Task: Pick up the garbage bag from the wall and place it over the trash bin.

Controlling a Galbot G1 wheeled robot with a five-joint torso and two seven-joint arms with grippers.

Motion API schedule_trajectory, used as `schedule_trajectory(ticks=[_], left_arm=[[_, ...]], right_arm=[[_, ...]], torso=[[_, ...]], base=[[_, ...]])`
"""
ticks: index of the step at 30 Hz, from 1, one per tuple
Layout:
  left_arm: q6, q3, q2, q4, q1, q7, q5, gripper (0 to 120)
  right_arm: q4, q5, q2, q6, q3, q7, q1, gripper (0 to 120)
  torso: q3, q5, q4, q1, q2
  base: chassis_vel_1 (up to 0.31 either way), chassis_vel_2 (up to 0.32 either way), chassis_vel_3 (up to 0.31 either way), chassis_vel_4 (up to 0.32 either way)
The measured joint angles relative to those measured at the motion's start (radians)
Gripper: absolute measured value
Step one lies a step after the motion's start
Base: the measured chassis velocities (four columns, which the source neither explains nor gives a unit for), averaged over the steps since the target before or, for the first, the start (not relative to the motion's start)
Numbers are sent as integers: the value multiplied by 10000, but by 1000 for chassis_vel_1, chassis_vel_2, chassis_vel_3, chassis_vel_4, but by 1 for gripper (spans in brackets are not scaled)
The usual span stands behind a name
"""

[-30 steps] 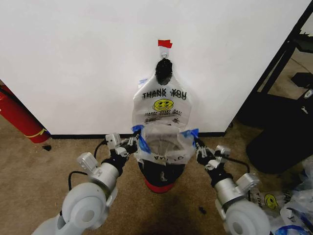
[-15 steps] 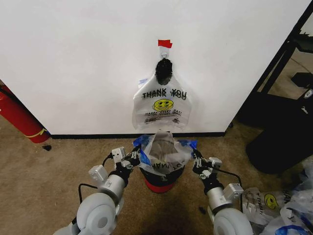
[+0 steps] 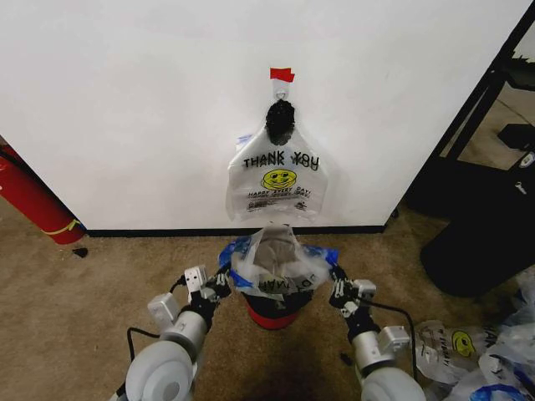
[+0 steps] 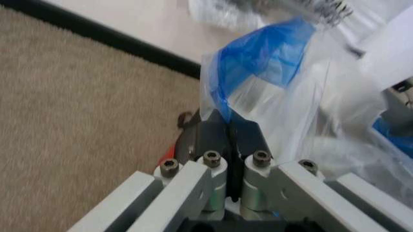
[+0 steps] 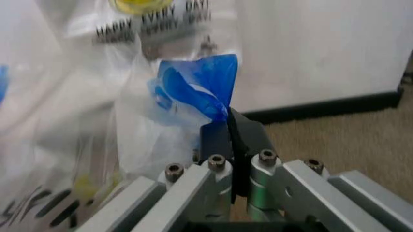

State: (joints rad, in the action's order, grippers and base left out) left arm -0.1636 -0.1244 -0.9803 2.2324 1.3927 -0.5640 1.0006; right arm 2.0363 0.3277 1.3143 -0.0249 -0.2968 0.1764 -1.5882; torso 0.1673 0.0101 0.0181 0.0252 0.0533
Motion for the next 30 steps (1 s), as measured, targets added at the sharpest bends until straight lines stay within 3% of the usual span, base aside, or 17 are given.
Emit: schedule_trajectory(ticks=[24, 30], left_arm=[[-720, 405, 464, 2, 914, -362, -133, 0], [-721, 725, 369, -792, 516, -290, -496, 0]], right_arm=[[-1030, -556, 106, 433, 294, 427, 20, 0], [-1660, -433, 249, 548, 445, 509, 625, 0]], torso=[[0, 0, 0, 0, 0], [1, 0, 0, 0, 0]], base=[[0, 0, 0, 0], [0, 0, 0, 0]])
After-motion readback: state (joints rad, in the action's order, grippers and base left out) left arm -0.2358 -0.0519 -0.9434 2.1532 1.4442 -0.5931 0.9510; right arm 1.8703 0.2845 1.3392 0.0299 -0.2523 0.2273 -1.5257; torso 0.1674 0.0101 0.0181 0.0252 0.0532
